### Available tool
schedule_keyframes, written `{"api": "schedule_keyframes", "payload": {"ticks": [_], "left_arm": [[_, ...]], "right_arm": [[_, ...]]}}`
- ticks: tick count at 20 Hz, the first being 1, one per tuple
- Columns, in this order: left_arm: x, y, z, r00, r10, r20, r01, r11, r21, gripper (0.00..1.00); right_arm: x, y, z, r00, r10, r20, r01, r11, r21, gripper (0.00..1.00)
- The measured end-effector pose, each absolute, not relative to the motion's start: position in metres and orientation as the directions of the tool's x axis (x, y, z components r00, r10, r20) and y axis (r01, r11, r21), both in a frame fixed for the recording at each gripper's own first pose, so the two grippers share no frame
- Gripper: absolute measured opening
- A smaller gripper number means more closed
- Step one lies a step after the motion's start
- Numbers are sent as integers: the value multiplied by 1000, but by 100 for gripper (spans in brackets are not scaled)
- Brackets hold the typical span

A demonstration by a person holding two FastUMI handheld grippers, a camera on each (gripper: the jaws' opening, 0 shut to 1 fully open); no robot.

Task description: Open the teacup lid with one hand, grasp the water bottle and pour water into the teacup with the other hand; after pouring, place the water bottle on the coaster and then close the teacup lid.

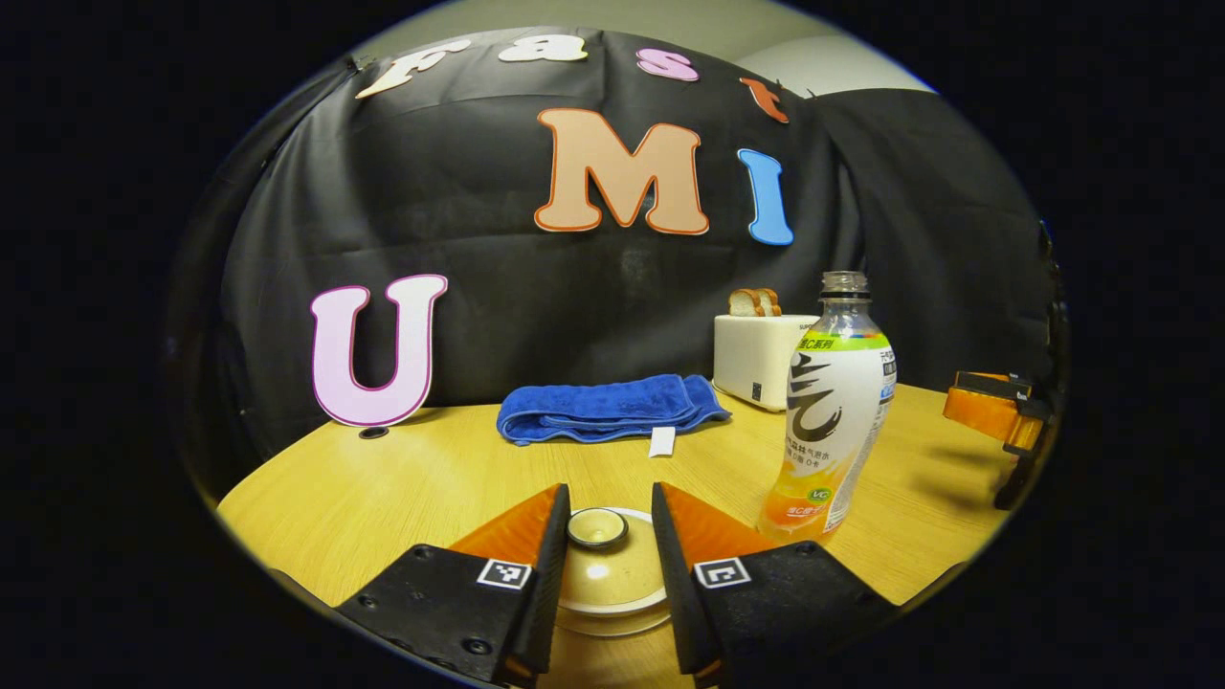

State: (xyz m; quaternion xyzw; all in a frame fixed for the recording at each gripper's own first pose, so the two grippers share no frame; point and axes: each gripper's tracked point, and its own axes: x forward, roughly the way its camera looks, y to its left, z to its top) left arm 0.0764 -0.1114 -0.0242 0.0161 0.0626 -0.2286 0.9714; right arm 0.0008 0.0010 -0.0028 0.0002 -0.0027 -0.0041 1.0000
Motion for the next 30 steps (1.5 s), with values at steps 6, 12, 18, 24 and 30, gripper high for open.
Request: {"api": "schedule_keyframes", "payload": {"ticks": [6,12,18,24,30], "left_arm": [[77,-109,-23,892,-434,-125,439,899,9,28],[77,-101,-15,907,-414,-71,414,910,-19,27],[77,-87,-10,935,-353,-27,352,935,-38,27],[68,-56,-5,959,-282,1,282,959,-20,27],[58,-20,-4,977,-214,6,214,977,-10,26]], "right_arm": [[1,1,-4,1000,-8,5,8,1000,0,99],[1,3,-3,1000,-1,6,1,1000,1,99],[2,18,-5,997,79,-1,-79,997,4,93],[10,62,-8,961,275,-9,-275,961,12,96],[21,105,-14,923,383,-32,-382,924,16,98]]}}
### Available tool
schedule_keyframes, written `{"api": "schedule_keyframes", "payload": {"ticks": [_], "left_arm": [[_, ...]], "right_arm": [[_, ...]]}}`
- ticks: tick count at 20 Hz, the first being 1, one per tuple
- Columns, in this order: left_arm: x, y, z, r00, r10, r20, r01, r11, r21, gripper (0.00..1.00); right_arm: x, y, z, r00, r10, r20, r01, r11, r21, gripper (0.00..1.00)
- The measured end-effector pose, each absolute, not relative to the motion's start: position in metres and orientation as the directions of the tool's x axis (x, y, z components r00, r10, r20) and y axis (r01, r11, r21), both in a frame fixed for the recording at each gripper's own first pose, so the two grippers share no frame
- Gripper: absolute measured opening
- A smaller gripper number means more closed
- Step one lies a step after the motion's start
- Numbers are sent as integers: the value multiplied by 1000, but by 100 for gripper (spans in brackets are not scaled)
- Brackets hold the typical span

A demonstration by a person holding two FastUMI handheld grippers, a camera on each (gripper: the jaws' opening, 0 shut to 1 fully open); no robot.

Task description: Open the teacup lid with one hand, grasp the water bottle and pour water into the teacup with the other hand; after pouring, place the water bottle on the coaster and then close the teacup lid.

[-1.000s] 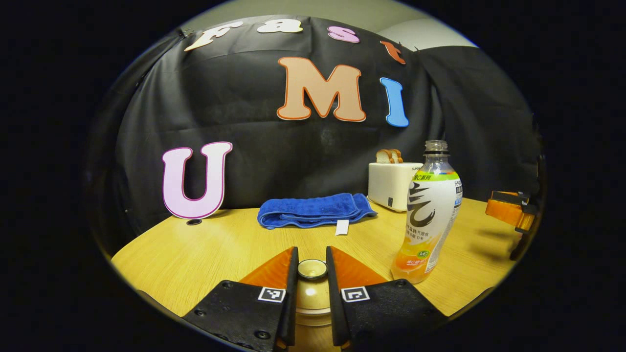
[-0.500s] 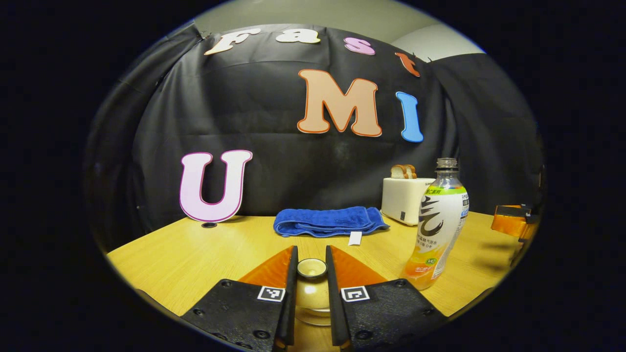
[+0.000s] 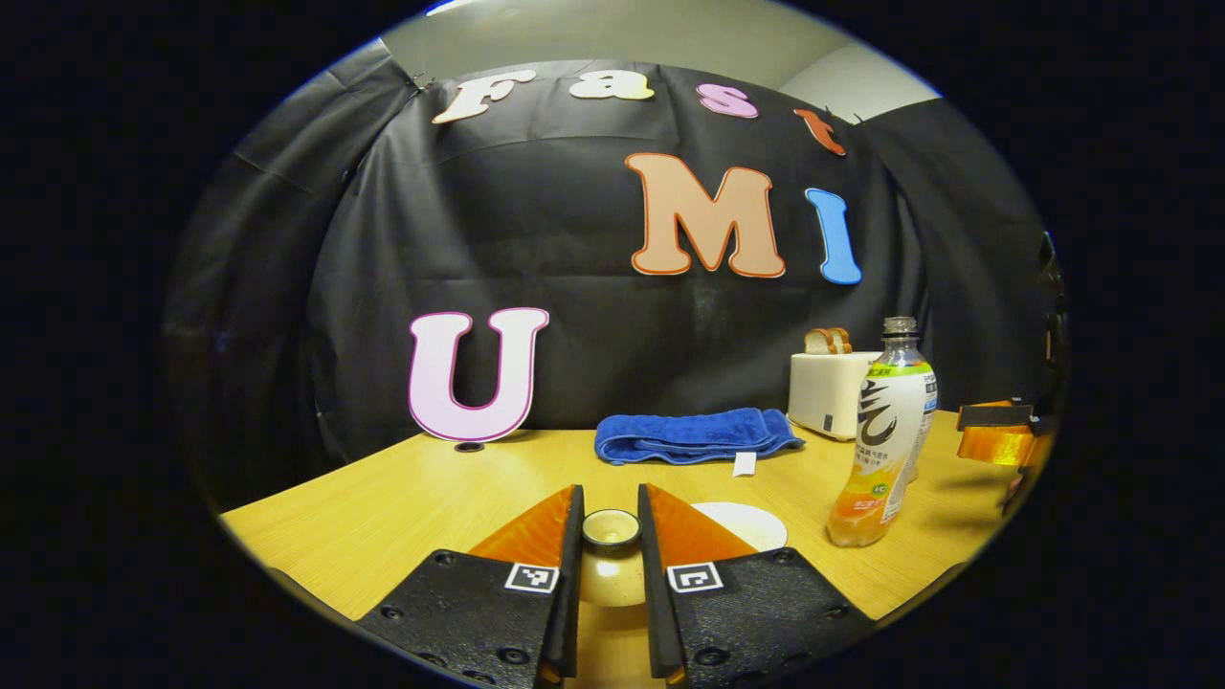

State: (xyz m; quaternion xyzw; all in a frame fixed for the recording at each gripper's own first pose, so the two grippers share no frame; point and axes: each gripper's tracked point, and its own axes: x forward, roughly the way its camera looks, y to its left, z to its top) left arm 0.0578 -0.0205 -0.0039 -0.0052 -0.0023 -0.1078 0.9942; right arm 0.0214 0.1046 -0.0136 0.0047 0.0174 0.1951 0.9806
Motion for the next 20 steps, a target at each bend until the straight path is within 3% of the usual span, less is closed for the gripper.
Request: {"api": "schedule_keyframes", "payload": {"ticks": [8,10,11,13,14,15,16,20], "left_arm": [[49,19,-5,995,-101,1,101,995,-4,27],[46,26,-4,996,-86,0,86,996,-4,27],[45,30,-4,997,-75,1,75,997,-4,27],[43,37,-4,998,-58,1,58,998,-5,26],[42,39,-5,999,-53,0,53,999,-4,26],[41,40,-4,999,-51,0,51,999,-4,26],[41,40,-5,999,-50,-1,50,999,-4,26],[41,41,-4,999,-48,-1,48,999,-4,26]], "right_arm": [[39,157,-27,882,459,-107,-460,888,14,94],[44,164,-30,881,457,-122,-459,888,14,100],[47,168,-31,879,459,-129,-461,887,14,93],[54,175,-33,880,454,-141,-458,889,12,94],[56,178,-34,881,449,-149,-453,891,9,99],[59,179,-35,885,438,-157,-442,897,5,94],[63,180,-38,889,426,-169,-432,902,0,99],[71,188,-45,890,407,-206,-421,907,-26,100]]}}
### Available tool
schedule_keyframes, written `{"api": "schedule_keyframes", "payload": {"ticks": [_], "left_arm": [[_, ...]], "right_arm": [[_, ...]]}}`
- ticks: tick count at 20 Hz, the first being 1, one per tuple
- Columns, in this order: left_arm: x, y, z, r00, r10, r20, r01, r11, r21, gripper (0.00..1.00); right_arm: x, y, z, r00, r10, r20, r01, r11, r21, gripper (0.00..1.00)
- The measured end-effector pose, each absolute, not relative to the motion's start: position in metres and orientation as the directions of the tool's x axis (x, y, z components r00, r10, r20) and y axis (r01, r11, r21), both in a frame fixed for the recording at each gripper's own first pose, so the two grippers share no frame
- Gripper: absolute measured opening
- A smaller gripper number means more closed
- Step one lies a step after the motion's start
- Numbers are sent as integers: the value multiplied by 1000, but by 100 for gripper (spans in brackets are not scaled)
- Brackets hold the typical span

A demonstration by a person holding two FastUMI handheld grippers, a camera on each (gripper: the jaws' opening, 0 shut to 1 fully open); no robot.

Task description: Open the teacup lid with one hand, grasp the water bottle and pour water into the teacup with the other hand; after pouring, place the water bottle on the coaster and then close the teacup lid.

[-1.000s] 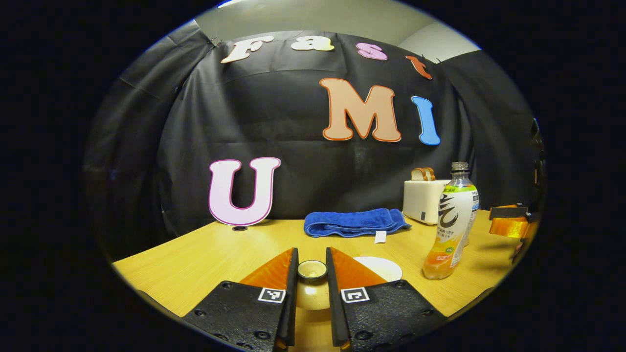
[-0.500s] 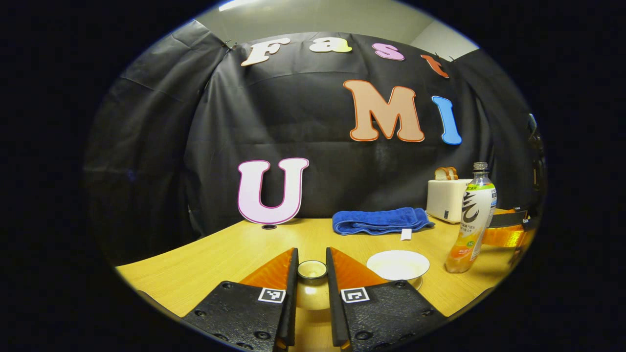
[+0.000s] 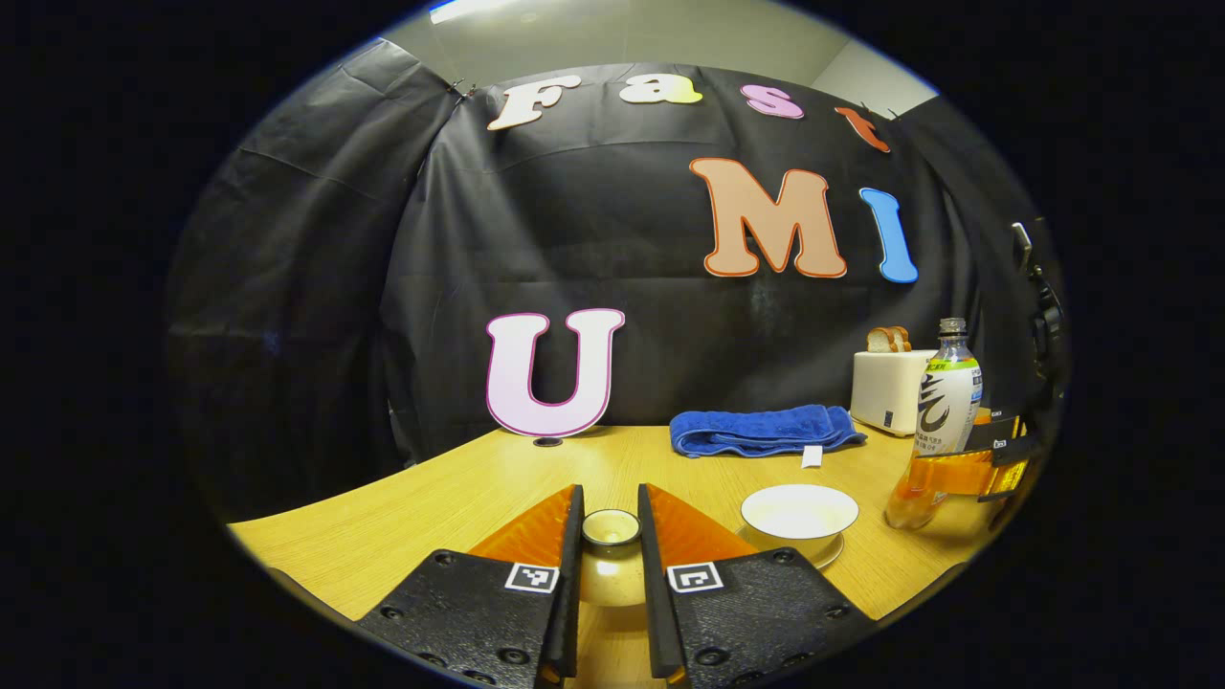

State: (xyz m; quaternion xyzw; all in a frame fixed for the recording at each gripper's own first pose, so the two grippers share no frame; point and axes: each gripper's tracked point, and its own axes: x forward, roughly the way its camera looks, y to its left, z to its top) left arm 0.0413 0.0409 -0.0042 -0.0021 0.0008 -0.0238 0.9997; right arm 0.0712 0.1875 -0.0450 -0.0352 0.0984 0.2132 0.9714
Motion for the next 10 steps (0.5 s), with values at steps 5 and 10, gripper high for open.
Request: {"api": "schedule_keyframes", "payload": {"ticks": [5,10], "left_arm": [[41,40,-3,999,-48,-3,48,999,-5,27],[40,39,-1,999,-47,-4,47,999,-5,27]], "right_arm": [[74,184,-43,907,365,-209,-390,917,-89,74],[73,180,-41,930,302,-208,-343,917,-204,66]]}}
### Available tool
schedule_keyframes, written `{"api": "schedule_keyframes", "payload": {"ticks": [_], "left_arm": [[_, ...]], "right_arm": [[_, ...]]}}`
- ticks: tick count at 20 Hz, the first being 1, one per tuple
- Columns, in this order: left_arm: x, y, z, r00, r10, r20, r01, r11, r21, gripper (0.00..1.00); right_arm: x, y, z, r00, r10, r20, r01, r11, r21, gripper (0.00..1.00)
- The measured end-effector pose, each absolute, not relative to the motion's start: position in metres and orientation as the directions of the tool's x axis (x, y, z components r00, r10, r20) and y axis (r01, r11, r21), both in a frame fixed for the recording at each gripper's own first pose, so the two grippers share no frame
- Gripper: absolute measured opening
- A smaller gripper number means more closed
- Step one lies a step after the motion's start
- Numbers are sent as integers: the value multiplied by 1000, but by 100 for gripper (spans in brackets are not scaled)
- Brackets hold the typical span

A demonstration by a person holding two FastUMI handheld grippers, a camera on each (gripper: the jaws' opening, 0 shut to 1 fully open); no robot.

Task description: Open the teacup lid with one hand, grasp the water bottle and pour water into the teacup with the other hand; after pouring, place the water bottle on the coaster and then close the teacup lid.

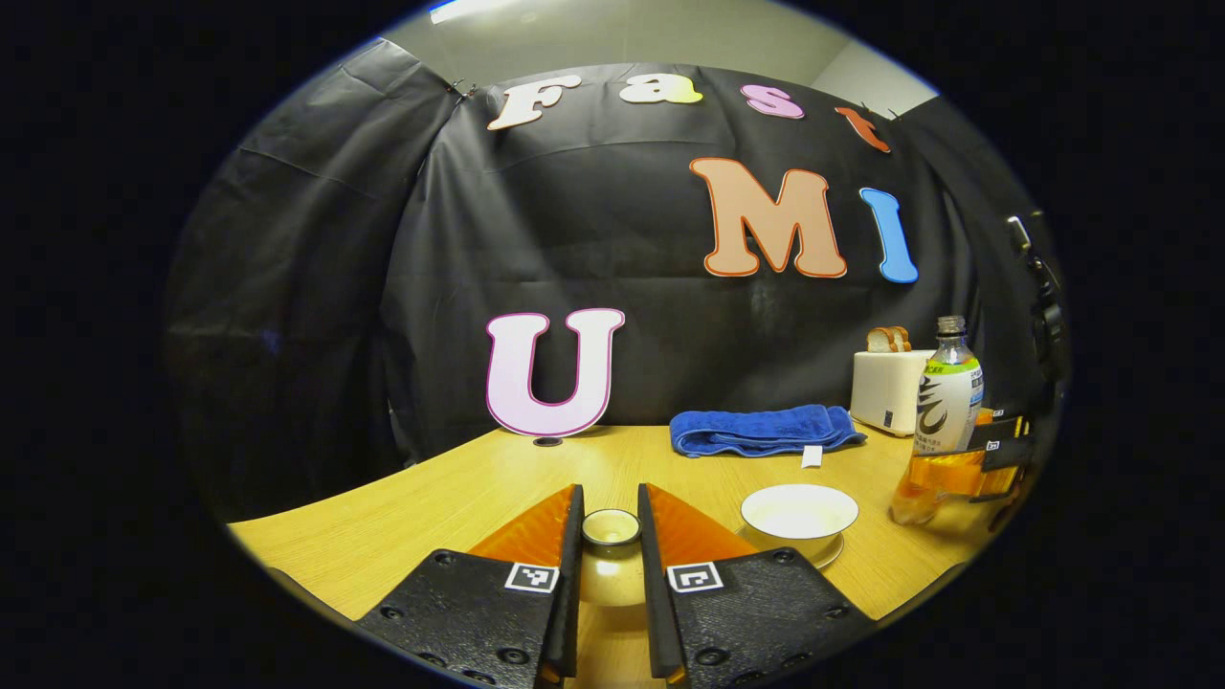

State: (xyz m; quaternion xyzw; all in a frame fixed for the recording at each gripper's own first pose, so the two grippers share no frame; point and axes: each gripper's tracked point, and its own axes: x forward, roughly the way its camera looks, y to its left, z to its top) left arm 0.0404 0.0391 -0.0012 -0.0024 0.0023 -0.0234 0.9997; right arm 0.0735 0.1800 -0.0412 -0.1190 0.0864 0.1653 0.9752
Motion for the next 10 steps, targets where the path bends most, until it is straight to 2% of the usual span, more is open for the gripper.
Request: {"api": "schedule_keyframes", "payload": {"ticks": [5,10], "left_arm": [[38,44,-6,999,-43,-6,43,999,-4,27],[40,42,-3,999,-42,-9,42,999,-8,27]], "right_arm": [[83,156,-17,970,190,-148,-237,865,-442,66],[97,139,1,988,116,-106,-157,753,-639,65]]}}
